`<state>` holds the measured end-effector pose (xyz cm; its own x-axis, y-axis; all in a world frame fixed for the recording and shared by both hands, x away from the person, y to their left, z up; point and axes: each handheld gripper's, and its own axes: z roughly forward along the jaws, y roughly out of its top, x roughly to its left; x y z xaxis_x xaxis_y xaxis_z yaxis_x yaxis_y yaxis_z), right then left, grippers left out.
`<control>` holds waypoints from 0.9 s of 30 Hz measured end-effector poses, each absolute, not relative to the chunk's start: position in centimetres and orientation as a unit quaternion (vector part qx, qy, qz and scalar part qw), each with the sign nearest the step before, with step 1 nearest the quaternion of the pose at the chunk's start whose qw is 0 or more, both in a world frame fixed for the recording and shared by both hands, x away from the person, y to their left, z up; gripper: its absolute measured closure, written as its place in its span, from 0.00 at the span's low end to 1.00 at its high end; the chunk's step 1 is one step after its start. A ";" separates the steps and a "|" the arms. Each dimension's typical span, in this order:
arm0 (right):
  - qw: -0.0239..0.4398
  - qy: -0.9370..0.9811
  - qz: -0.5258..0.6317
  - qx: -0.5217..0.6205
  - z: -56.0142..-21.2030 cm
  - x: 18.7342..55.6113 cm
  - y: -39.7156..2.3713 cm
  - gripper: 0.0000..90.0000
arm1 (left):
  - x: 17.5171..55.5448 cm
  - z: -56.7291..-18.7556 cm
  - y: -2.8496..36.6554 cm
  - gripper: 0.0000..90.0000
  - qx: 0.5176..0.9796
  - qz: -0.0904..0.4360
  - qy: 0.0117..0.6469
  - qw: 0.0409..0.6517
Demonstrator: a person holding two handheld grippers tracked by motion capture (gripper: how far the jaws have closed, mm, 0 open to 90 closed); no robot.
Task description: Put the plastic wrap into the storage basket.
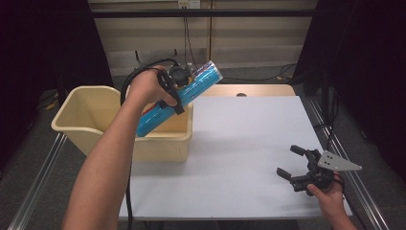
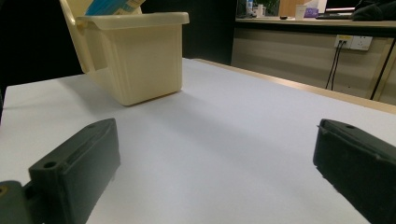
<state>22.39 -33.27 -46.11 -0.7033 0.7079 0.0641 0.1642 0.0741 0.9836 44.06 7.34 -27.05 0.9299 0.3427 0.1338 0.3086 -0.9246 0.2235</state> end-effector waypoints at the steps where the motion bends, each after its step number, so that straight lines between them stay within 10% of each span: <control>1: 0.224 0.698 0.605 0.312 -46.1 22.4 -33.3 0.00 | 44.0 -27.3 7.5 0.35 0.978 0.090 0.164 0.096; 27: 0.220 0.701 0.602 0.311 -46.2 22.4 -33.1 0.00 | 44.5 -30.2 8.4 0.35 0.992 0.081 0.088 0.049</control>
<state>22.41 -33.07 -46.19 -0.7093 0.7018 0.0659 0.1712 0.0808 0.9819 44.51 8.42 -30.19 0.9714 0.1825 0.1518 0.1668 -0.9797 0.1109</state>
